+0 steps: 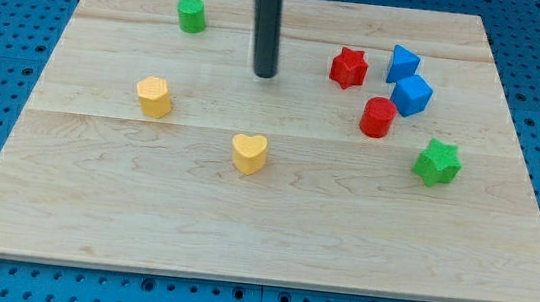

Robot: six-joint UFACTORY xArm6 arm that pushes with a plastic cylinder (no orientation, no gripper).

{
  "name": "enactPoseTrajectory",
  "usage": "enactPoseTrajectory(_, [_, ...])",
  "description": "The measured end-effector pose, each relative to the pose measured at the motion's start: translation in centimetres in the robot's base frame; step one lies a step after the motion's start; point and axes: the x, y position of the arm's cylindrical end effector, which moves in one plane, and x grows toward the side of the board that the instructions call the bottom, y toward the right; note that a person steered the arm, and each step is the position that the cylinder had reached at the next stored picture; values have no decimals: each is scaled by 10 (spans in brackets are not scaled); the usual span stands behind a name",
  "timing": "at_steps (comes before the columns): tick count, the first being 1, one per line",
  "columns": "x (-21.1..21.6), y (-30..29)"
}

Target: Push the red star to the left side of the green circle

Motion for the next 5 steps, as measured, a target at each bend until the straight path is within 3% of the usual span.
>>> enactPoseTrajectory(2, [37, 44])
enactPoseTrajectory(5, [7, 66])
